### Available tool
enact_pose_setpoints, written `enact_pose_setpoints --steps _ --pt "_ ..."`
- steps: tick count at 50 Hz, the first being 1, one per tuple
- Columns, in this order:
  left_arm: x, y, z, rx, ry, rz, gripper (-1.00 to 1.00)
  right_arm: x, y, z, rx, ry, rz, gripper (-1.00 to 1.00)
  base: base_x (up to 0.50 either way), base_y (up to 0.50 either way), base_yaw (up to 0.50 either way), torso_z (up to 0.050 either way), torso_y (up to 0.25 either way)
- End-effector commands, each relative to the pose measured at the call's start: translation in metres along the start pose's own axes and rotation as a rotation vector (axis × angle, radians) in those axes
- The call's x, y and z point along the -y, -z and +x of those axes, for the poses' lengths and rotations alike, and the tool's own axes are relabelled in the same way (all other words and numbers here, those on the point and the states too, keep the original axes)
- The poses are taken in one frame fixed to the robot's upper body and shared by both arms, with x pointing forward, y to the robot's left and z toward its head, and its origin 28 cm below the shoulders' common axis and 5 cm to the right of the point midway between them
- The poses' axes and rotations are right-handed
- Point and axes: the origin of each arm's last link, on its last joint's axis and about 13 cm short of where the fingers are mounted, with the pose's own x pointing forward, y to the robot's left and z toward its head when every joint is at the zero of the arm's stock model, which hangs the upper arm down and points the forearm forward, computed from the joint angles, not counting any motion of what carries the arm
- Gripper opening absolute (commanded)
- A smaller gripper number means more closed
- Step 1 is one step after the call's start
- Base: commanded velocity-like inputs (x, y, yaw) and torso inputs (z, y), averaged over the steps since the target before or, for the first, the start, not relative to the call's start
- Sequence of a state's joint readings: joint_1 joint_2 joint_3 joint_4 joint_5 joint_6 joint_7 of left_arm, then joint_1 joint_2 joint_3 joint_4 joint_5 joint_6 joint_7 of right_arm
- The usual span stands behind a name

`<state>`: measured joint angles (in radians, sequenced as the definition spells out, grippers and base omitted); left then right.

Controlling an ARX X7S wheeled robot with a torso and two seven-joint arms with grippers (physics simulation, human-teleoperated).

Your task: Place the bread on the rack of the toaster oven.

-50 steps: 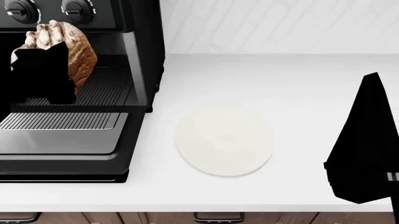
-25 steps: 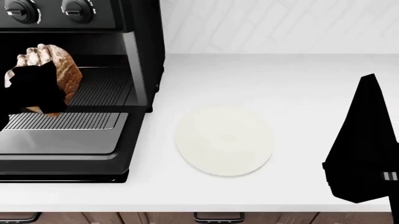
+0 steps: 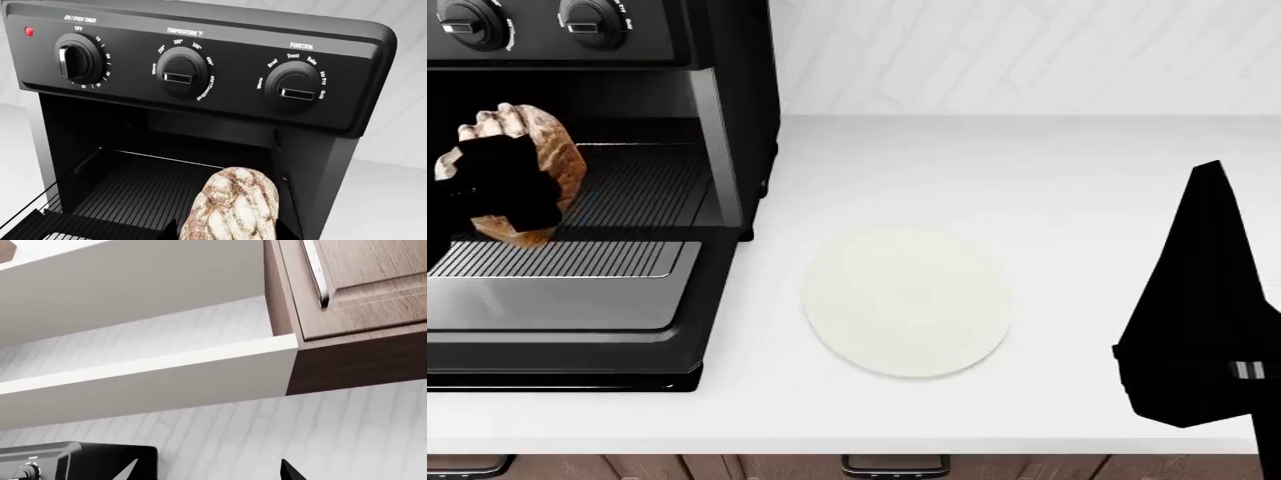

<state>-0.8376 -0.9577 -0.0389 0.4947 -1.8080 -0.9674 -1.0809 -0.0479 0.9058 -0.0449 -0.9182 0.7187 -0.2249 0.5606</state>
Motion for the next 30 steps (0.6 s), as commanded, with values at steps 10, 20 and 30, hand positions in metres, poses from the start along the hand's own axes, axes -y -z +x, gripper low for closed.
enact_pose_setpoints --steps 10,20,30 --pt "-0.003 0.014 0.022 -0.051 -0.026 -0.023 -1.00 0.001 0.003 0.001 -0.007 0.010 -0.006 1.00 0.00 0.00 0.00 0.000 0.000" --pt "-0.005 0.015 0.037 -0.062 -0.044 -0.033 -1.00 0.002 0.003 -0.001 -0.009 0.019 -0.011 1.00 0.00 0.00 0.00 0.000 0.000" --pt "-0.008 0.017 0.041 -0.066 -0.065 -0.040 -1.00 0.003 0.002 -0.002 -0.011 0.022 -0.012 1.00 0.00 0.00 0.00 0.000 0.000"
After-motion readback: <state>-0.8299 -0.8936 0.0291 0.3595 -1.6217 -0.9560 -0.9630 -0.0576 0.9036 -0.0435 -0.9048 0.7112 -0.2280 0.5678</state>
